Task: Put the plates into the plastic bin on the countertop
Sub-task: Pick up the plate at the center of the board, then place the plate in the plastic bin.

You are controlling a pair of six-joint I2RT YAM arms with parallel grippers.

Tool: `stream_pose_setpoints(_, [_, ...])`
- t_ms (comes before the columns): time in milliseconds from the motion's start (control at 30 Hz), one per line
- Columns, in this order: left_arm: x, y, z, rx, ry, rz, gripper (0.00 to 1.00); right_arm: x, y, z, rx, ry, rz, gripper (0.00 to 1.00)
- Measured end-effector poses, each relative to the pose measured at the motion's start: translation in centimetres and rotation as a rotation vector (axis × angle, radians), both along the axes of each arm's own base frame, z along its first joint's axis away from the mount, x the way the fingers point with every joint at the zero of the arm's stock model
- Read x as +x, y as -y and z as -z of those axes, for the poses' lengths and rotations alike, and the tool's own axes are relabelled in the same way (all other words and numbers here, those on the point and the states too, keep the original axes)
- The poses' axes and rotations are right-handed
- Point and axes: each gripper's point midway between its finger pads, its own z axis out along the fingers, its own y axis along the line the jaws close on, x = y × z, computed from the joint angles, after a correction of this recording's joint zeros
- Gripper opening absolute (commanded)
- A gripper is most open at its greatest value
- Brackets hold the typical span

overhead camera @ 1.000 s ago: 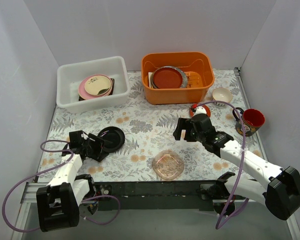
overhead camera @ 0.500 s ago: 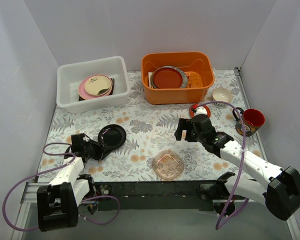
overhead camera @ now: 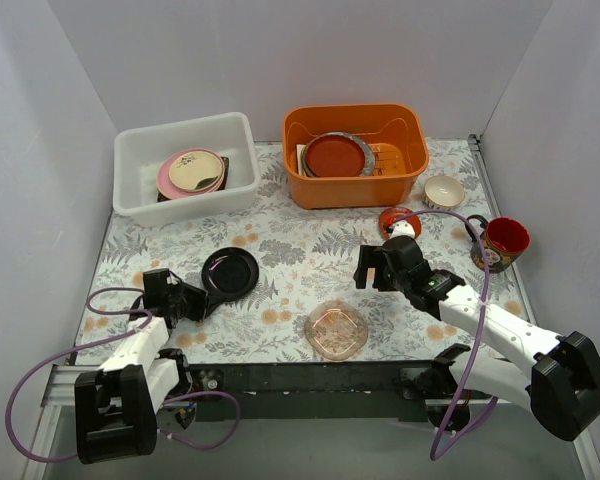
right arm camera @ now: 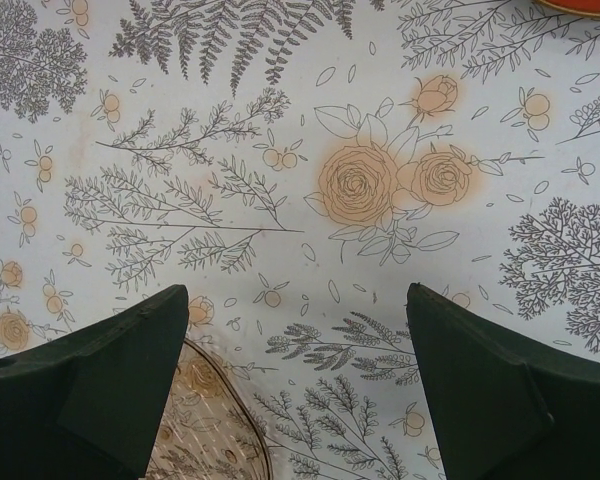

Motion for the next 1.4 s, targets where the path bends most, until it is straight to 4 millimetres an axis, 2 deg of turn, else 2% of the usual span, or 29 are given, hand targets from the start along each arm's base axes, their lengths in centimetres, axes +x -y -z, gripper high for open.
stream_pose_setpoints(267, [0.0, 0.0, -0.5, 0.006, 0.022, 0.001, 0.0, -0.1, 0.3, 0.4, -0.009, -0.005, 0.004, 0.97])
stream_pose_setpoints(433, [0.2, -0.4, -1.5, 0.038, 0.045, 0.006, 0.0, -0.1, 0.3, 0.4, -0.009, -0.004, 0.004, 0.97])
stream_pose_setpoints(567, [1.3, -0.7, -3.7, 0.068, 0.091, 0.016, 0.0, -0.1, 0.2, 0.4, -0.008, -0.002, 0.004, 0.97])
stream_pose_setpoints(733, [3.1, -1.2, -7.5, 0.11, 0.182, 0.03, 0.0, -0.1, 0.2, 0.4, -0.007, -0.001, 0.004, 0.97])
stream_pose_setpoints(900, [4.1, -1.4, -10.0, 0.135, 0.231, 0.04, 0.0, -0.1, 0.3, 0.4, -0.008, -0.001, 0.006, 0.97])
stream_pose_setpoints(1133, [5.8, -1.9, -12.1, 0.171, 0.256, 0.05, 0.0, 0.0, 0.3, 0.4, -0.01, 0.0, 0.008, 0.97])
stream_pose_setpoints(1400, [9.6, -2.7, -14.5, 0.21, 0.265, 0.063, 0.0, 0.0, 0.4, 0.4, -0.014, 0.001, 0.009, 0.97])
